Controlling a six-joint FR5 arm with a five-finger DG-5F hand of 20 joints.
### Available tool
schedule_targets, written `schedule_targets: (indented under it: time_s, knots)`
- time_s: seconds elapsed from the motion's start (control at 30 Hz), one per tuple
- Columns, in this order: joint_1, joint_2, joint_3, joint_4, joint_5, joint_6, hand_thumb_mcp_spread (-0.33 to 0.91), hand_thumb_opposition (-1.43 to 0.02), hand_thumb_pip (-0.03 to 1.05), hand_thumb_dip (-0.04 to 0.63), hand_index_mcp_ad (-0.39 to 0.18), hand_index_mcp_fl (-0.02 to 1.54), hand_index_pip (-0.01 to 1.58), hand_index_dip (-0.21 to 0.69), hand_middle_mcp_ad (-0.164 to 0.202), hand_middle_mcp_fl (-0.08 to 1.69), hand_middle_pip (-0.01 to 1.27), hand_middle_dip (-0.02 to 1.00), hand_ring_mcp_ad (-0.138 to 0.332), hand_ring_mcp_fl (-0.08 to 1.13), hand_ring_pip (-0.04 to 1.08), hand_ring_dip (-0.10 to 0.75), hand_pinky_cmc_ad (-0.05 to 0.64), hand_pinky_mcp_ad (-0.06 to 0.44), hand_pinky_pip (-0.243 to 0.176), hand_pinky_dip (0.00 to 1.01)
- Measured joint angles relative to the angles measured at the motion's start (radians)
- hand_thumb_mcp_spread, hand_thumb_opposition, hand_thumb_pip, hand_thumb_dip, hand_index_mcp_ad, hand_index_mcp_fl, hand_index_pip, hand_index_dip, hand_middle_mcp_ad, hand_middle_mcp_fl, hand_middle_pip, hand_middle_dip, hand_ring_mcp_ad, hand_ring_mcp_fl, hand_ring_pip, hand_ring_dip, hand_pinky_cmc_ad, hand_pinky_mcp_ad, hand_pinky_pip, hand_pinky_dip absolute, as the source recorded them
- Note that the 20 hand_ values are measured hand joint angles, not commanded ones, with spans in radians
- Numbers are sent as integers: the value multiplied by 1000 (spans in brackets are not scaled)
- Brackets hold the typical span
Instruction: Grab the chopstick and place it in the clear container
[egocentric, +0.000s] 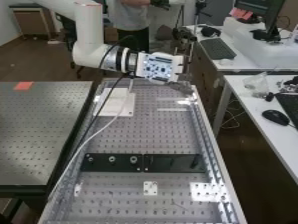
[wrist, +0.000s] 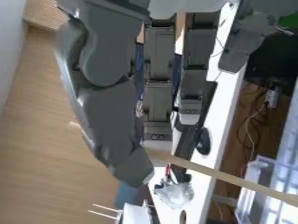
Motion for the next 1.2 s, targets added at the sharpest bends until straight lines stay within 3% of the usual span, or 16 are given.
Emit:
schedule_targets:
  time_s: [0.47,0.63,1.2]
  knots:
    - [36,-84,80,-157,-8,27,789,-1082,380,347,-127,1168,550,468,-16,1300,246,801,82,644,113,546,307,265,2,169]
    - [28,-112,125,-220,-15,-6,789,-1082,380,347,-127,1164,541,468,-16,1300,246,801,82,637,117,546,304,264,0,169]
    - [25,-119,139,-236,-29,-47,785,-1079,380,347,-127,1182,518,469,-14,1304,248,801,84,644,117,546,309,265,0,169]
